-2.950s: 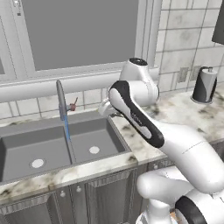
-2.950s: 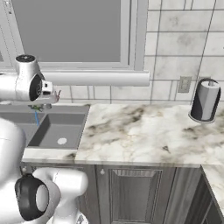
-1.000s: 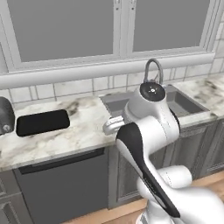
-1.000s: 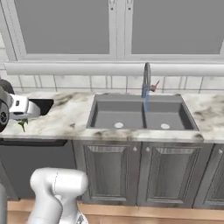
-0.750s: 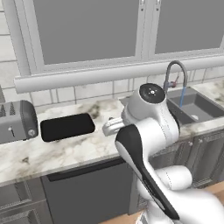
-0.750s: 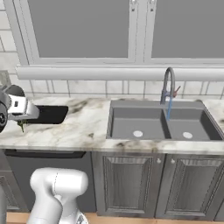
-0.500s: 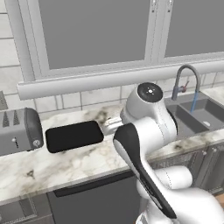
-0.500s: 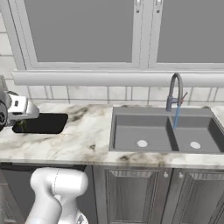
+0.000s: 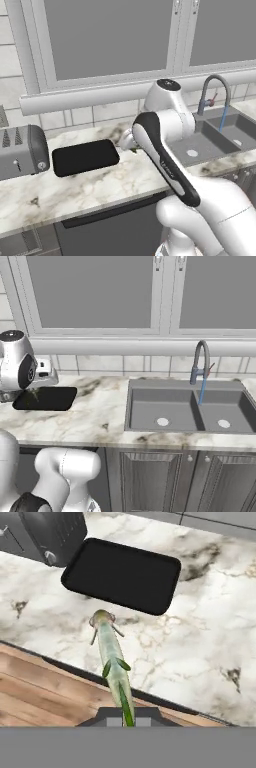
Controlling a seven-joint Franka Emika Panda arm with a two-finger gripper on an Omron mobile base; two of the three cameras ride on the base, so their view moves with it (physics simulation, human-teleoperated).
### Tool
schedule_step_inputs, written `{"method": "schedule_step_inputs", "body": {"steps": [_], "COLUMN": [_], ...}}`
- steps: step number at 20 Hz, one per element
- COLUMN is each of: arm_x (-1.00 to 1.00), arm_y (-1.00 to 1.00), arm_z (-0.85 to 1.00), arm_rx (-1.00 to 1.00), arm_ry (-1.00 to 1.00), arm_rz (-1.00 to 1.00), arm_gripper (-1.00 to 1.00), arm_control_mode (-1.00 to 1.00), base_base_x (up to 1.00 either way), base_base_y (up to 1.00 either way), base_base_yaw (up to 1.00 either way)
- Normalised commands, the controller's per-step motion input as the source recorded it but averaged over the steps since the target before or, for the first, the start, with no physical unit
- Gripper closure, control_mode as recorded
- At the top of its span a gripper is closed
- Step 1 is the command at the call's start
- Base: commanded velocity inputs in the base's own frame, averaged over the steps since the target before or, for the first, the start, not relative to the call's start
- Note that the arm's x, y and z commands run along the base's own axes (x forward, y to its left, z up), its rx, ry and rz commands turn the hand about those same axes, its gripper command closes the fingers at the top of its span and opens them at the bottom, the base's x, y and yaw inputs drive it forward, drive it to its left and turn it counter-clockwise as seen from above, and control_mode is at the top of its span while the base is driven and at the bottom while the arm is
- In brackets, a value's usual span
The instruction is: Take the fish out of the fridge, briefly rinse it in the sink, and place it on the tray next to the sink.
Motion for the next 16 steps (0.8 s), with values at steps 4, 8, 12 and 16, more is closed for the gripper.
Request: {"method": "schedule_step_inputs", "body": {"steps": [4,8,12,16], "arm_x": [0.39,0.41,0.52,0.70], "arm_y": [0.13,0.25,0.37,0.51], "arm_z": [-0.47,-0.44,-0.19,-0.22], "arm_rx": [-0.12,-0.11,-0.04,0.00], "arm_ry": [0.17,0.00,-0.15,-0.15], "arm_rz": [0.47,0.37,0.17,0.12], "arm_gripper": [1.00,1.00,1.00,1.00], "arm_control_mode": [-1.00,-1.00,-1.00,-1.00], "base_base_x": [0.00,0.00,0.00,0.00], "base_base_y": [0.00,0.00,0.00,0.00], "base_base_yaw": [0.00,0.00,0.00,0.00]}}
